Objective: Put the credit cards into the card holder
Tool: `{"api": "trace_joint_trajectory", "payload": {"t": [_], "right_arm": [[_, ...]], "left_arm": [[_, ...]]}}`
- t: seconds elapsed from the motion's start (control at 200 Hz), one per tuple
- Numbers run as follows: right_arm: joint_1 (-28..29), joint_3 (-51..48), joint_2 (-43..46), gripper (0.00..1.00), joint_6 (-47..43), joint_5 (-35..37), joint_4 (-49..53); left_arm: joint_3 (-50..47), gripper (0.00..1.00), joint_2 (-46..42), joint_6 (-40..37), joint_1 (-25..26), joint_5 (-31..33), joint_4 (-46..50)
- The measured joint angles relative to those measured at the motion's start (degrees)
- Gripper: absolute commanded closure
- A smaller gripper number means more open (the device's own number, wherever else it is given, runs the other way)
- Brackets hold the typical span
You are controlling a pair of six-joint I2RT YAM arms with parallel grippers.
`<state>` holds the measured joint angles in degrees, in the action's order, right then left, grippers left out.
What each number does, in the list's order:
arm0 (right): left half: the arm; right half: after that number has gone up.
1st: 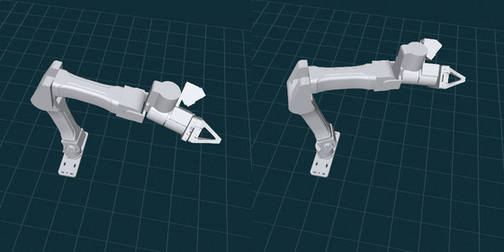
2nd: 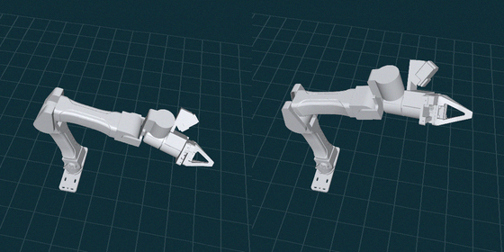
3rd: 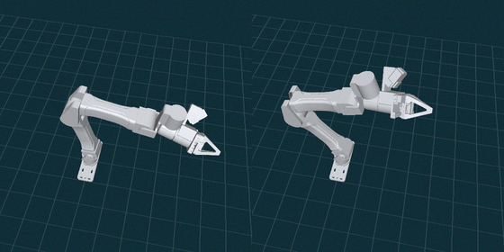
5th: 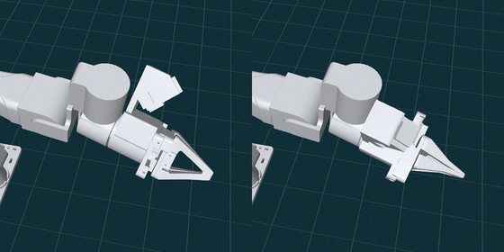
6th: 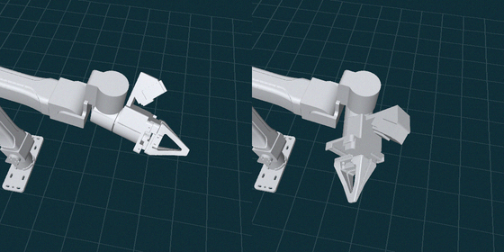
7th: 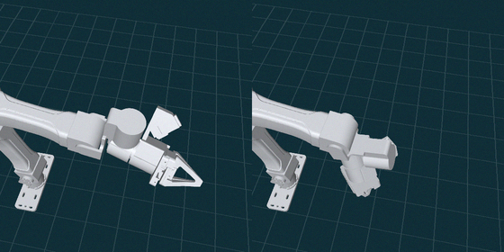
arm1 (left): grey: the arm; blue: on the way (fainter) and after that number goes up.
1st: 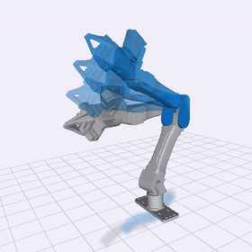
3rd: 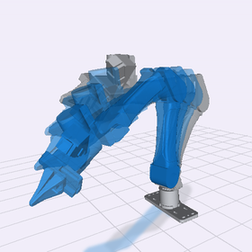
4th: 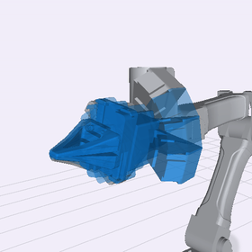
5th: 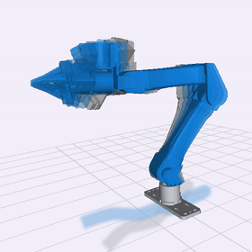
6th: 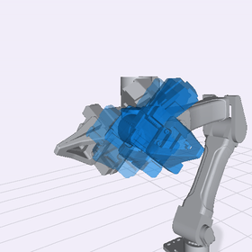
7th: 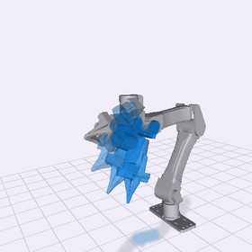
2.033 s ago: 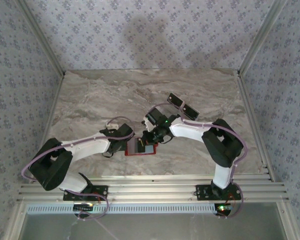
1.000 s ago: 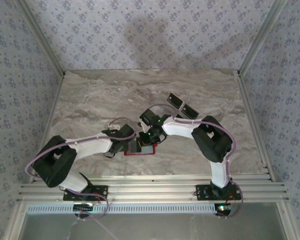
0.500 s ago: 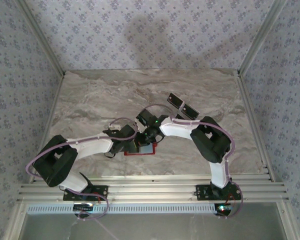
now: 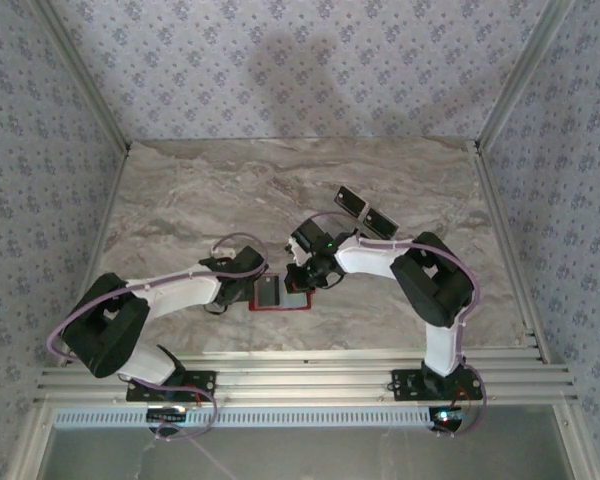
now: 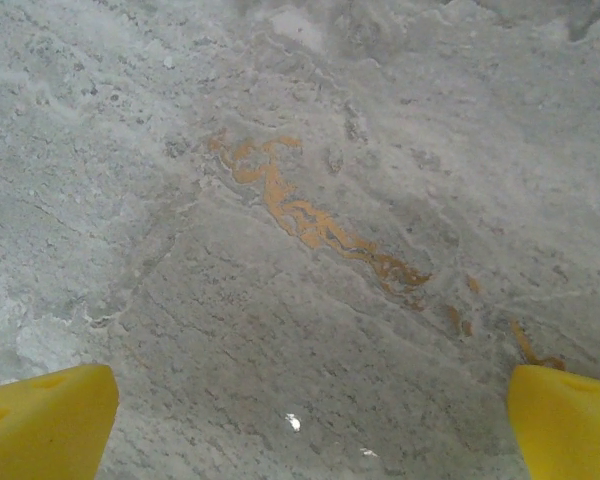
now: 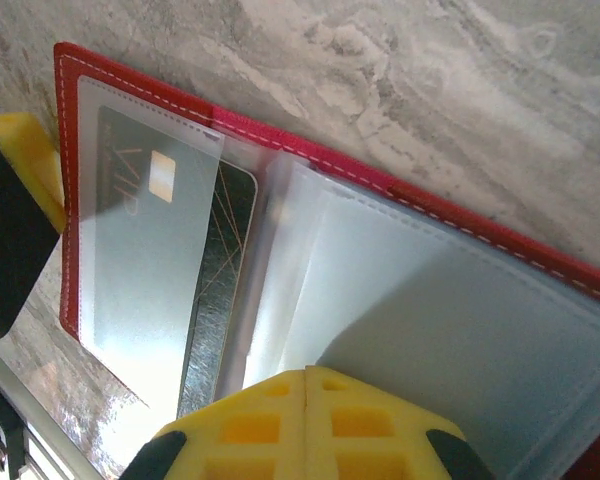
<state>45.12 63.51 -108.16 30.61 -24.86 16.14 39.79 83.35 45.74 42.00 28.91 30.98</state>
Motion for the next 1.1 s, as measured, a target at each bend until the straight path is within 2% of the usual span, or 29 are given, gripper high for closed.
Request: {"api": "trace_joint_trajectory", "payload": {"t": [0.235, 0.5, 1.099], "right_arm": [[0.59, 0.07, 1.25, 0.96, -0.33, 0.92, 1.97], [3.28, 5.38, 1.27, 0.96, -1.57, 1.7, 5.07], [3.34, 6.14, -1.79, 0.97, -1.55, 1.73, 5.11]], "left_arm": [[-0.22, 0.0, 0.0, -0.04, 0.0, -0.57, -0.79], [-0.33, 0.01, 0.0, -0.04, 0.0, -0.63, -0.98], [-0.92, 0.01, 0.0, -0.02, 0.0, -0.63, -2.14]]}}
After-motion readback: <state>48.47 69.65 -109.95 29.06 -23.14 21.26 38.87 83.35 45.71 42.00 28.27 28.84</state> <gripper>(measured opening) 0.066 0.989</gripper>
